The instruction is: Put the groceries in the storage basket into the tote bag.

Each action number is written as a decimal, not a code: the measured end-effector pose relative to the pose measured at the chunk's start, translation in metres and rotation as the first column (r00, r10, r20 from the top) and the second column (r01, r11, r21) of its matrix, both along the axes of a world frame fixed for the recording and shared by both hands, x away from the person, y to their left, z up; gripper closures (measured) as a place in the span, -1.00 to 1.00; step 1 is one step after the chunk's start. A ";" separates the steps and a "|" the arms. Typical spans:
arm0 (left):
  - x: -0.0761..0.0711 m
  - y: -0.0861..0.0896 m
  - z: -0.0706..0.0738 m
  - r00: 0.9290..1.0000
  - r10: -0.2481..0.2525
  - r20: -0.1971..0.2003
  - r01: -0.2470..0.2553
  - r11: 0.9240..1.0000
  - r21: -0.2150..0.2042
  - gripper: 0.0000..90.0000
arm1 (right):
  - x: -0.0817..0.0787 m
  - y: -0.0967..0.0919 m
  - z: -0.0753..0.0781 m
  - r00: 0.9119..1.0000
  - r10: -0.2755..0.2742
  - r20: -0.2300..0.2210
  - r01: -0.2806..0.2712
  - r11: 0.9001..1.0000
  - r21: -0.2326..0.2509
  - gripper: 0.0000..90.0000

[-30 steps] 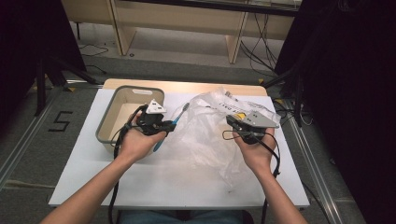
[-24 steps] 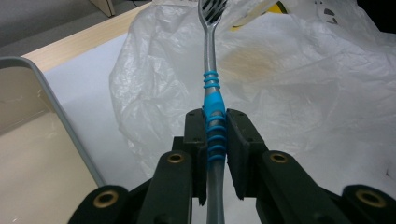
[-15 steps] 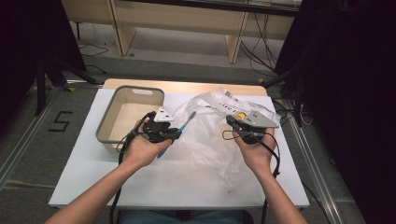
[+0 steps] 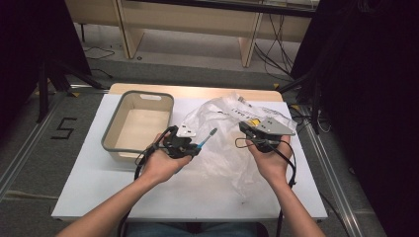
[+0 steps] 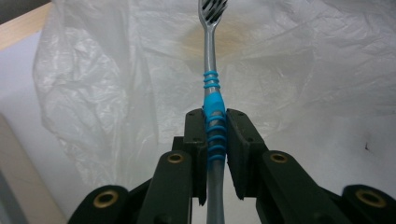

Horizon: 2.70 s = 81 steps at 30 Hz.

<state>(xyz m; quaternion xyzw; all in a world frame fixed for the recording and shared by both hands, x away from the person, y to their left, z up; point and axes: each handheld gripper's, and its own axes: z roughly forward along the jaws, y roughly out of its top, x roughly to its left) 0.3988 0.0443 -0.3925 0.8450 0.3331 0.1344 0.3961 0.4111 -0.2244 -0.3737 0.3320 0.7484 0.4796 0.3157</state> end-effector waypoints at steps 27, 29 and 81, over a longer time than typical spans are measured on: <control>0.015 -0.037 -0.016 1.000 -0.014 -0.019 0.014 0.999 0.044 0.75 | -0.001 0.001 0.001 1.000 0.008 0.001 -0.008 1.000 0.004 1.00; 0.016 -0.039 -0.017 1.000 -0.015 -0.021 0.016 0.999 0.045 0.75 | -0.001 0.001 0.001 1.000 0.008 0.001 -0.008 1.000 0.004 1.00; 0.062 -0.088 -0.032 0.996 0.085 -0.035 -0.083 0.995 0.049 0.74 | -0.001 0.002 0.000 1.000 0.014 0.000 -0.014 1.000 0.004 1.00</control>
